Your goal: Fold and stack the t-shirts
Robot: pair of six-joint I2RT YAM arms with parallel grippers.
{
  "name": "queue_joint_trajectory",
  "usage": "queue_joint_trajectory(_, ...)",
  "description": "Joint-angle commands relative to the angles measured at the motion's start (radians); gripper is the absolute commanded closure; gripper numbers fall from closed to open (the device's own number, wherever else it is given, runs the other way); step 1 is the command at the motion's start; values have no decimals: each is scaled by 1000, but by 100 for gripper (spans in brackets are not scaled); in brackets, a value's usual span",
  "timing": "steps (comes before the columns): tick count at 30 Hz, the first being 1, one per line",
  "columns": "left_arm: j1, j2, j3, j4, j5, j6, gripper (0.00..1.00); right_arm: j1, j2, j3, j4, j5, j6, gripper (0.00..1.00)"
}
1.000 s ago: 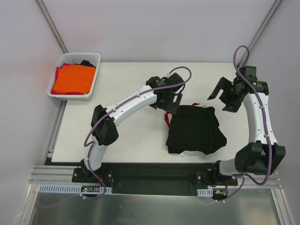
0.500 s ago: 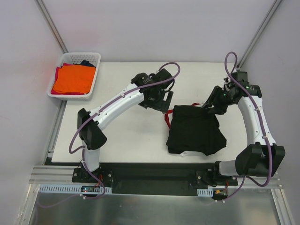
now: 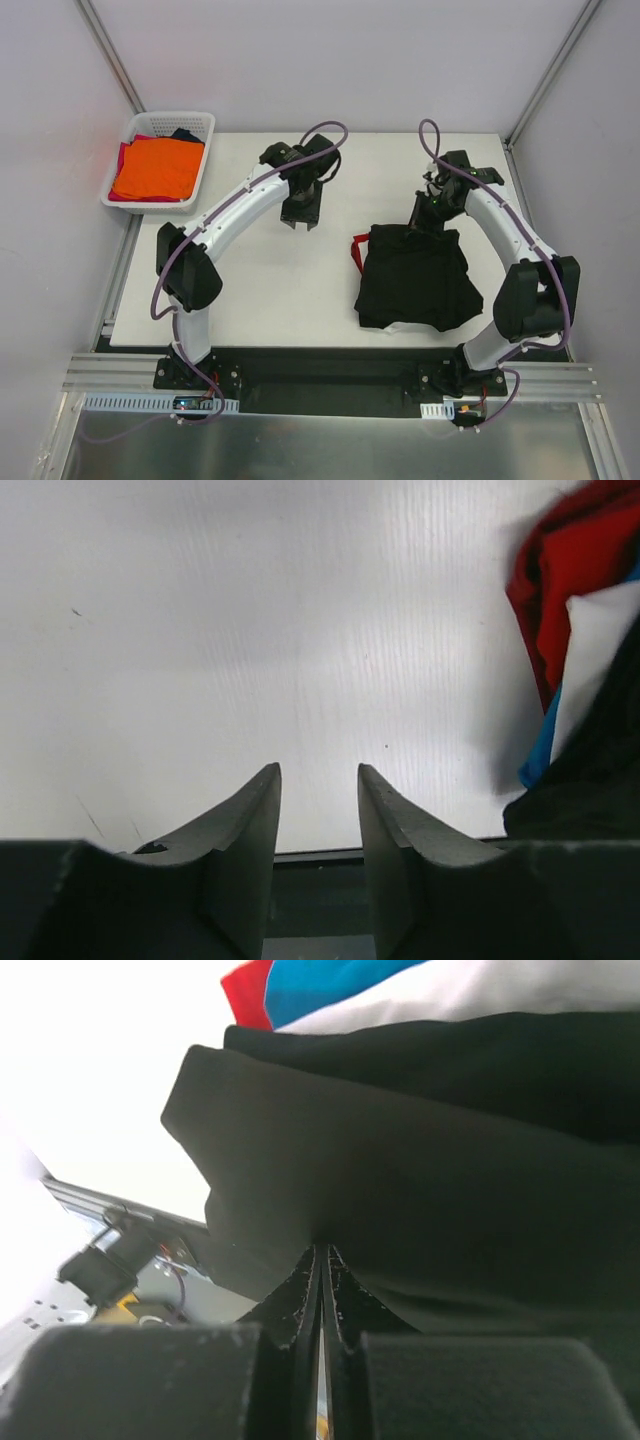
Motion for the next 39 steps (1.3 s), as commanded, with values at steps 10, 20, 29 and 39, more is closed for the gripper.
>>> queue_joint_trajectory(10,25,-4,-26,-36,28,-1,62,98,-67,122,-211,137,-10,99)
queue_joint_trajectory(20,50,45,-17,-134,-142,-114,63,179,-160,20,-296,628,38,99)
queue_joint_trajectory(29,63,-11,-100,-143,-114,-133,62,219,-194,-124,-165,645,64,99)
queue_joint_trajectory(39,63,-33,-110,-143,-111,-118,62,273,-166,6,-210,656,84,99)
